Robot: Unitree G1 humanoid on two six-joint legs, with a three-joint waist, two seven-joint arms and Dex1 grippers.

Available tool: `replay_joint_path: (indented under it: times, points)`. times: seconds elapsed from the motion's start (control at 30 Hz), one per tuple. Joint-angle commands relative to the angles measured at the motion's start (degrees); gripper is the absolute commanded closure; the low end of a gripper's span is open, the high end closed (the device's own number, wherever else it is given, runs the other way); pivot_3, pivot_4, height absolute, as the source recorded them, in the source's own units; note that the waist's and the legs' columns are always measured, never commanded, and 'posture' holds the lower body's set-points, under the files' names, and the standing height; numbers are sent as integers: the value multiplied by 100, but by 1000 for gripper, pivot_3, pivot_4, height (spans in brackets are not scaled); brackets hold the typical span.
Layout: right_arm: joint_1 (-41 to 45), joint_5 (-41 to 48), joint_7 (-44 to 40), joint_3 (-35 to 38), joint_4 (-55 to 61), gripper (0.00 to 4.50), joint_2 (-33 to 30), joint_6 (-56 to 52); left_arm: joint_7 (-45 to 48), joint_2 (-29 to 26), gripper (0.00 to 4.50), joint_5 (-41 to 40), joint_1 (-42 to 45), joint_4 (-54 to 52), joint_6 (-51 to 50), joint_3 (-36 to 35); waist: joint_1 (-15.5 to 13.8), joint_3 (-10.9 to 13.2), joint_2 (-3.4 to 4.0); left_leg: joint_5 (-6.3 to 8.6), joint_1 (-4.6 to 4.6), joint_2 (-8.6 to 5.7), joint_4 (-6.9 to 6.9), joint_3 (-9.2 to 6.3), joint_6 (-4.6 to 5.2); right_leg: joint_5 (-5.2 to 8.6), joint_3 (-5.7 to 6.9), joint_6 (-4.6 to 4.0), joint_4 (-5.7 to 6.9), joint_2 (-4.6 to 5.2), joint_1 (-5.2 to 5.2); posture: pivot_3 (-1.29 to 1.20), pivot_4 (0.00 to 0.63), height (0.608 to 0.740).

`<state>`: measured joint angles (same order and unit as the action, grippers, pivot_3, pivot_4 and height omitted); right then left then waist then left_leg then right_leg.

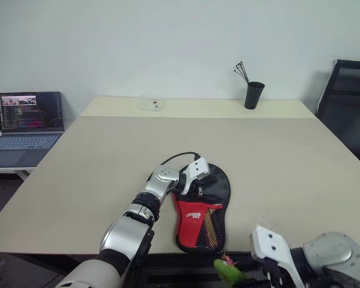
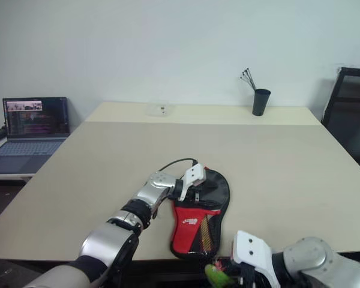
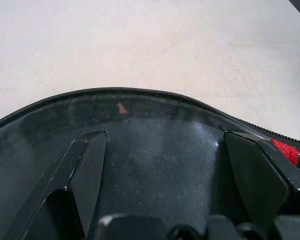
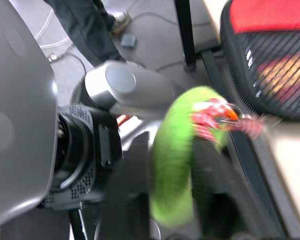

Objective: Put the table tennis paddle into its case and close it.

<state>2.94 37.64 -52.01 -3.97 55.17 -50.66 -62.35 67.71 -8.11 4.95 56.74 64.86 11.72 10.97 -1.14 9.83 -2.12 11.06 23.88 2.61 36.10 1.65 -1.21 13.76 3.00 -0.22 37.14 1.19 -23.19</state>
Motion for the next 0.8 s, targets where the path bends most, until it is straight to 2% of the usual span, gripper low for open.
replay_joint_path:
  times: [0.03,0.1,0.2,0.33,0.43,0.6,0.7,0.8]
  points:
    - [490,858,215,607,-179,1715,201,-393,-56,87,425,118,-94,64,-51,113,-3,0,-1,0,0,0,0,0,0,0,0,0,0,0,0,0,150,740]
    - [878,1147,378,1017,-644,1021,284,-565,-55,138,425,-3,-89,-9,-131,14,-3,1,0,0,1,2,0,0,0,-1,0,1,0,1,0,0,150,740]
    - [1436,1241,651,1258,-1319,1021,354,-626,-69,149,425,-68,-91,-155,-133,-35,-7,2,-1,0,3,2,0,2,1,-1,-4,2,-2,8,0,0,150,740]
    - [1794,255,809,915,-2191,1021,308,392,89,56,425,-230,-164,-686,-191,-101,-12,4,0,1,9,0,-3,11,3,-4,-12,5,-4,8,-8,0,150,740]
    - [1864,-237,815,771,-2825,1021,506,1181,191,-92,425,-372,-271,-1205,-356,-161,-11,7,3,4,24,-2,-5,14,8,-4,-14,6,-5,1,-24,0,150,740]
    - [2371,-1206,656,367,-4627,1021,1122,2943,517,-1078,425,-971,-1011,-3398,-1354,-528,144,20,11,5,35,0,-5,18,10,-5,-22,7,8,-22,-43,0,150,740]
    - [2637,-1332,527,438,-5426,1021,1328,3353,402,-1496,425,-1248,-1532,-4446,-2010,-651,179,24,17,5,16,9,-11,23,10,-3,-37,4,20,-33,-45,0,150,740]
    - [2960,-1520,154,376,-6281,1021,1355,3819,121,-2075,425,-1671,-2566,-5910,-2958,-1128,178,32,29,5,6,11,-10,29,10,0,-50,-1,38,-33,-45,0,150,740]
